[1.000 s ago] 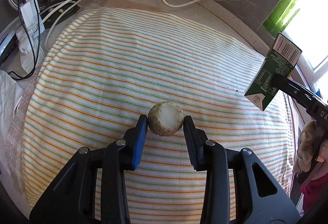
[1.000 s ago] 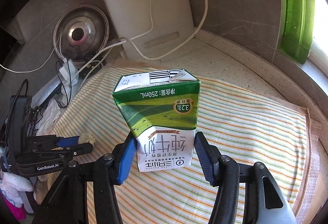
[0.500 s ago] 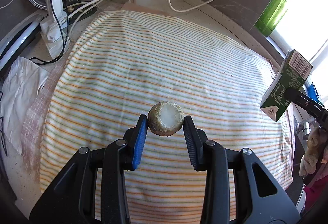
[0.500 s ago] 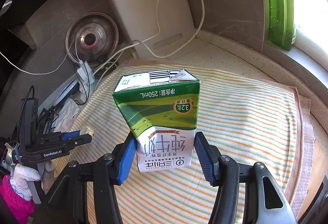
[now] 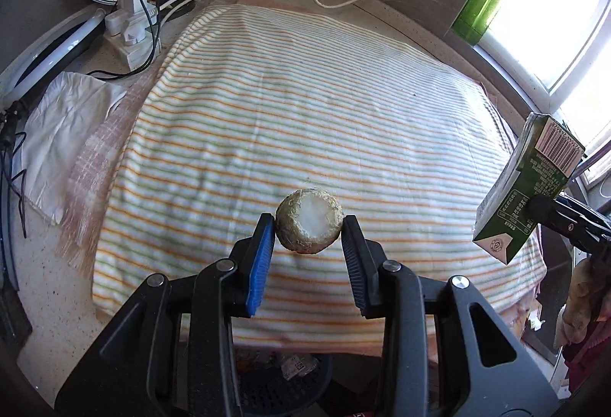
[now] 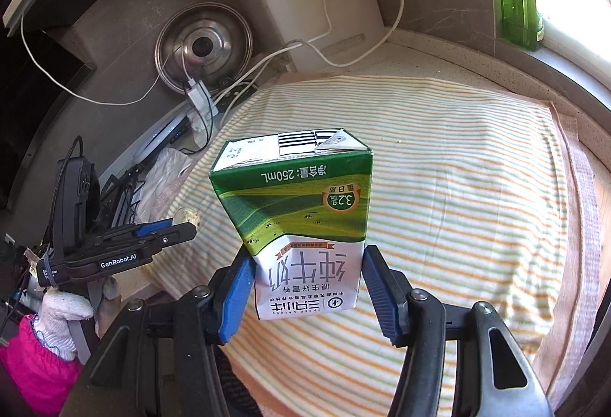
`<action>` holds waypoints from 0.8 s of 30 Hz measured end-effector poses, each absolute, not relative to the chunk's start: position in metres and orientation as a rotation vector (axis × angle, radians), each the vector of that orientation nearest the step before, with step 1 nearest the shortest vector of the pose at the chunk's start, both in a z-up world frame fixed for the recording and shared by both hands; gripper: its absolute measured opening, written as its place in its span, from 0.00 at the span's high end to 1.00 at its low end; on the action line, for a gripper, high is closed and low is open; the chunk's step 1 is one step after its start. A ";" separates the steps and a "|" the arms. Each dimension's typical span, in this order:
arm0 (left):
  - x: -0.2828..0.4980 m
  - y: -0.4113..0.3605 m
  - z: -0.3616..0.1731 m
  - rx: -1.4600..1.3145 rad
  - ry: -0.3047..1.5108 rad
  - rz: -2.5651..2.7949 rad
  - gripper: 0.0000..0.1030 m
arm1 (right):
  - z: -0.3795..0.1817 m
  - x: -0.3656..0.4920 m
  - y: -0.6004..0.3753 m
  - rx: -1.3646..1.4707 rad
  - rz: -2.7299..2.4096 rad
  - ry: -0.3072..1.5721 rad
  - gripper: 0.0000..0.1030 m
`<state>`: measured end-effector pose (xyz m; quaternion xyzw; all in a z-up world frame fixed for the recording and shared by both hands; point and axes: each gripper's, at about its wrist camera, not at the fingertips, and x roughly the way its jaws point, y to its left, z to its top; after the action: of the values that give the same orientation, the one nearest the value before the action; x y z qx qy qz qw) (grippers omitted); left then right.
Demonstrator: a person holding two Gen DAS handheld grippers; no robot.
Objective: Collect trash
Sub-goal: 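Carry the food and milk carton down to the blue wastebasket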
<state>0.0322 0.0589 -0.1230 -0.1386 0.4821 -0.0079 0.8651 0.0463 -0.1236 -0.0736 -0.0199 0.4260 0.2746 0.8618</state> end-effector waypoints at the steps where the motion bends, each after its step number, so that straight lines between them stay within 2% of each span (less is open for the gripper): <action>1: 0.026 0.060 -0.123 -0.291 1.011 -0.019 0.65 | -0.074 0.040 -0.121 -0.044 0.578 0.894 0.43; 14: -0.055 0.084 -0.133 -0.307 1.024 -0.019 0.65 | -0.093 -0.033 -0.085 -0.050 0.610 0.936 0.43; 24: -0.105 0.105 -0.155 -0.334 1.060 0.001 0.65 | -0.127 -0.082 -0.053 -0.075 0.647 1.014 0.43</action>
<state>-0.1053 0.1053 -0.1548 -0.1585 0.5033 0.0005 0.8495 -0.0822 -0.0535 -0.1272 -0.0354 0.4770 0.3044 0.8237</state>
